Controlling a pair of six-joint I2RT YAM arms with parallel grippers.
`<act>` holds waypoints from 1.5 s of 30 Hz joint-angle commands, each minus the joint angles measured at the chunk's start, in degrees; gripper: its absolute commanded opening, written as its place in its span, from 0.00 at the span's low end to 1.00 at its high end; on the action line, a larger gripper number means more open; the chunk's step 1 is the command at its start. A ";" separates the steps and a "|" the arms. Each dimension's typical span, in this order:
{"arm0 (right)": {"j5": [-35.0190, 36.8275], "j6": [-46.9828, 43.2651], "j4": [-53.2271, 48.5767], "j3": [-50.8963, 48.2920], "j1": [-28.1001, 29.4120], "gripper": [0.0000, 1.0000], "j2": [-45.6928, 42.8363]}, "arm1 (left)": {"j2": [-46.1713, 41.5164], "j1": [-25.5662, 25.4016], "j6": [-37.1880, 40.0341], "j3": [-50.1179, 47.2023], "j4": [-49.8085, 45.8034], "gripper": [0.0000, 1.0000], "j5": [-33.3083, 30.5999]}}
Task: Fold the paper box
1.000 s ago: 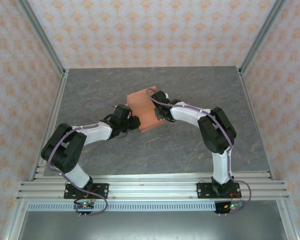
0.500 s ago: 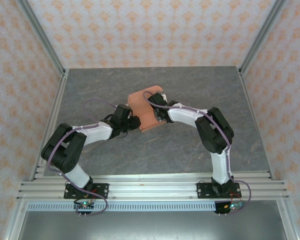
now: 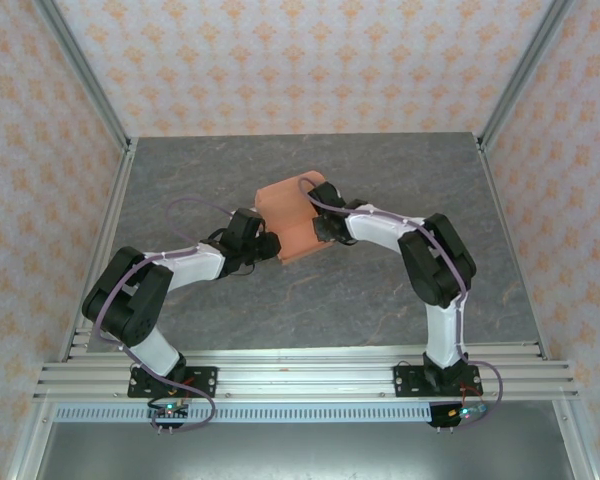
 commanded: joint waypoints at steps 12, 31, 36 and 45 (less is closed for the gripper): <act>-19.83 6.13 7.94 -5.13 -5.02 0.64 -5.29 | -1.50 -0.24 1.54 0.64 -5.52 0.34 -2.25; -18.14 6.17 8.81 -7.56 -4.96 0.63 -8.33 | -3.60 -0.29 1.89 0.94 -6.49 0.36 -2.56; -19.31 6.45 8.49 -9.68 -5.43 0.74 -13.31 | -4.33 -0.29 1.44 1.60 -6.48 0.40 -2.86; -15.54 4.02 5.37 -12.95 -7.50 0.75 -21.40 | -6.67 -0.24 1.80 2.95 -6.85 0.50 -3.77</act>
